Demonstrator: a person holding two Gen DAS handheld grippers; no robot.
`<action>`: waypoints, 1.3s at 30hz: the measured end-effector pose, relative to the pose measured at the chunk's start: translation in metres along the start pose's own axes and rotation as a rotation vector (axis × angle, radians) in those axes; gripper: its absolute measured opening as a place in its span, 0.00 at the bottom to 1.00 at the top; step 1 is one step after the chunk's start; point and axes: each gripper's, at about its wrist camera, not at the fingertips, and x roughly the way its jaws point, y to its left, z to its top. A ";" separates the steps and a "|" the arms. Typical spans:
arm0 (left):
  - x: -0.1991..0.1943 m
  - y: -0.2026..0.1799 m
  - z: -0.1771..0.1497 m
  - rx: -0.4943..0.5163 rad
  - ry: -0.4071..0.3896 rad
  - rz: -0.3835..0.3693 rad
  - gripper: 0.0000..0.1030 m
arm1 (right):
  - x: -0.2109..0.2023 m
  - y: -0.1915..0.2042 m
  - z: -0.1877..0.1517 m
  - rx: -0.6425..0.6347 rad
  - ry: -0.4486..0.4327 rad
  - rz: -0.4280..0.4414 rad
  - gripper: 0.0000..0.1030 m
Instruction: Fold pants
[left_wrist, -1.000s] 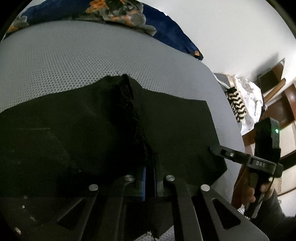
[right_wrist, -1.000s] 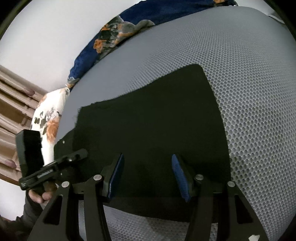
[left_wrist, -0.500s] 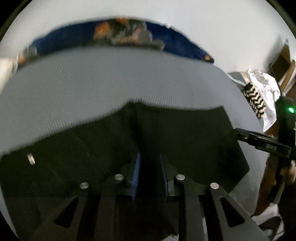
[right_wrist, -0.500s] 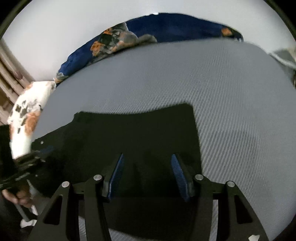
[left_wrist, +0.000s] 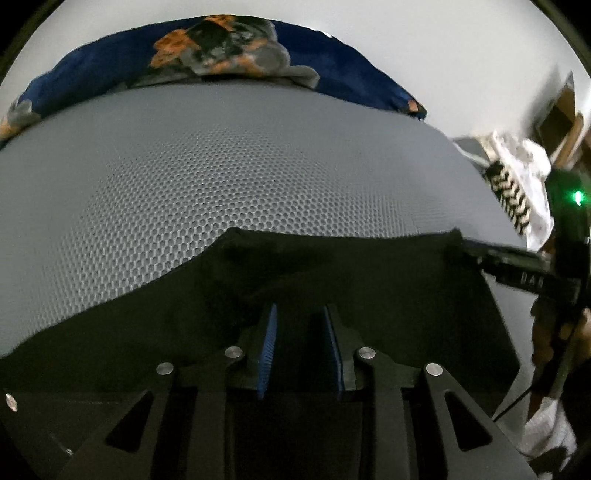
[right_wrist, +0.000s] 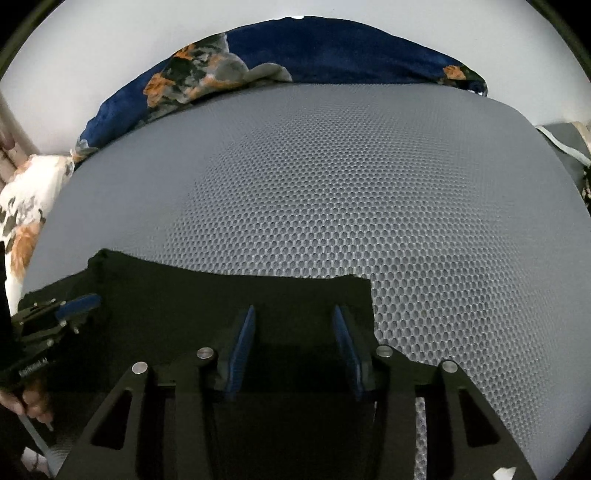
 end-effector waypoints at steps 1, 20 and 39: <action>0.000 -0.002 -0.001 0.016 0.000 0.009 0.27 | 0.000 0.001 0.000 -0.008 0.000 -0.005 0.40; -0.048 -0.007 -0.073 0.055 -0.001 0.064 0.39 | -0.056 0.001 -0.093 0.017 0.067 0.005 0.41; -0.189 0.113 -0.093 -0.194 -0.120 0.235 0.55 | -0.037 0.092 -0.093 -0.157 0.114 0.112 0.43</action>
